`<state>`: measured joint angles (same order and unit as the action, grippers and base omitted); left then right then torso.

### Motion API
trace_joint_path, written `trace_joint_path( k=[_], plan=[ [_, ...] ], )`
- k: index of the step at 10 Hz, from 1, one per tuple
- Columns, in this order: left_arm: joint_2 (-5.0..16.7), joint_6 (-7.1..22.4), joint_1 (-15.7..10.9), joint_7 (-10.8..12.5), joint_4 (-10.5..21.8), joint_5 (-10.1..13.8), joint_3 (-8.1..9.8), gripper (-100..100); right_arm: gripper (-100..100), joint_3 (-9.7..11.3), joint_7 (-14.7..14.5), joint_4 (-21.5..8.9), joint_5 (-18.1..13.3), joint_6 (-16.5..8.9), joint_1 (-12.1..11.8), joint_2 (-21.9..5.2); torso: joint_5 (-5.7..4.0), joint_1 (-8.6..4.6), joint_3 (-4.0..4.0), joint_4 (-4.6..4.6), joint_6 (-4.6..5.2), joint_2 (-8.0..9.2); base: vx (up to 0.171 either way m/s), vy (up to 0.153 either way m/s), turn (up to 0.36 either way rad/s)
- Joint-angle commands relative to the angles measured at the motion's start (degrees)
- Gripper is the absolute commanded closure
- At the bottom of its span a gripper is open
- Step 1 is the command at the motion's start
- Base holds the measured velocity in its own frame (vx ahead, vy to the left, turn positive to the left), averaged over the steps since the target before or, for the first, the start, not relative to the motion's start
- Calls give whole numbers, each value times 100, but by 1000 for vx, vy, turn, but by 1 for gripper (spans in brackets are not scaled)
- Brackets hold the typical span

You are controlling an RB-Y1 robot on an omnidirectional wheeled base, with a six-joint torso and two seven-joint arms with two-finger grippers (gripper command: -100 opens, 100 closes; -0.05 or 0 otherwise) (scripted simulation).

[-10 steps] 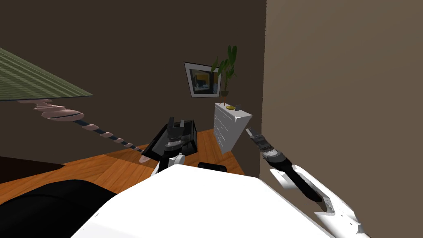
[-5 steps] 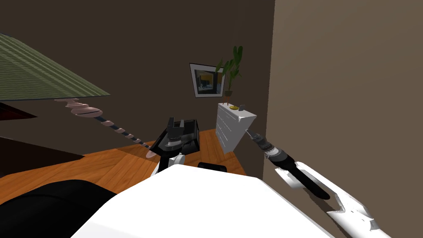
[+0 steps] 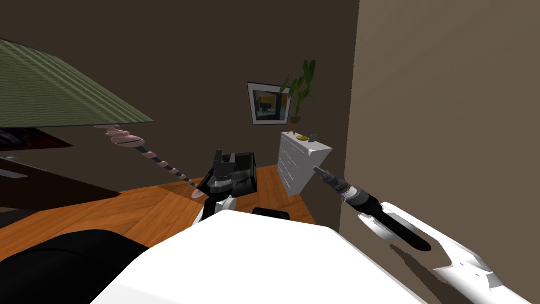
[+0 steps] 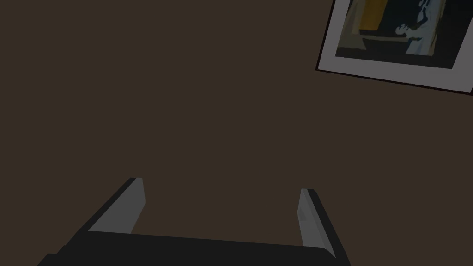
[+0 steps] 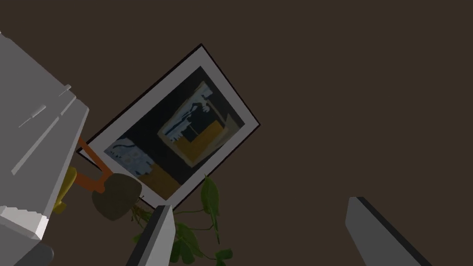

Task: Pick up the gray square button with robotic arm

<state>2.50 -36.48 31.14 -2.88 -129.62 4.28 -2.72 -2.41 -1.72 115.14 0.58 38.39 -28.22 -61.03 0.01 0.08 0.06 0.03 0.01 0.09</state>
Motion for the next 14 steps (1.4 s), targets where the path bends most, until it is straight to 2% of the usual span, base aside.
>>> trace_joint_path(
  k=[1, 5, 6, 8, 9, 11, 12, 14],
  plan=[
    [0, 0, 0, 0, 0, 0, 0, 0, -100, 33, -61, -66, -21, 37, 20, -286, 0, 0, 0, 0, 0, 0, -25, 47, 90],
    [0, 0, 1, 0, 0, 0, 0, 0, -100, 90, -171, -181, -69, 105, 38, -959, 0, -2, -4, -1, 3, -7, -3, 31, 52],
    [0, 0, 1, 0, 0, 0, 1, 0, -100, 157, -286, -298, -124, 178, 58, -1148, -1, -8, -4, -1, 4, -7, 1, 39, 163],
    [0, 0, 1, 0, 0, 0, 1, 0, -100, 157, -286, -298, -124, 178, 58, -1486, 0, -3, -5, -2, 4, -10, 3, 28, 19],
    [0, 0, 1, 0, 0, 0, 1, 0, -100, 233, -404, -418, -186, 255, 80, -1671, -1, -9, -4, -1, 5, -8, 12, 33, 138],
    [0, 0, 1, 0, 0, 0, 1, 0, -100, 233, -404, -418, -186, 255, 80, -2018, -1, -7, -7, -3, 3, -13, 11, 19, 34],
    [0, 0, 1, 0, 0, 0, 1, 0, -100, 317, -524, -541, -256, 336, 105, -2199, -2, -12, -6, -2, 5, -11, 20, 18, 115],
    [0, 0, 1, 0, 0, 0, 1, 0, -100, 317, -524, -541, -256, 336, 105, -2555, -2, -10, -10, -4, 4, -17, 20, 15, 36]
  ],
)
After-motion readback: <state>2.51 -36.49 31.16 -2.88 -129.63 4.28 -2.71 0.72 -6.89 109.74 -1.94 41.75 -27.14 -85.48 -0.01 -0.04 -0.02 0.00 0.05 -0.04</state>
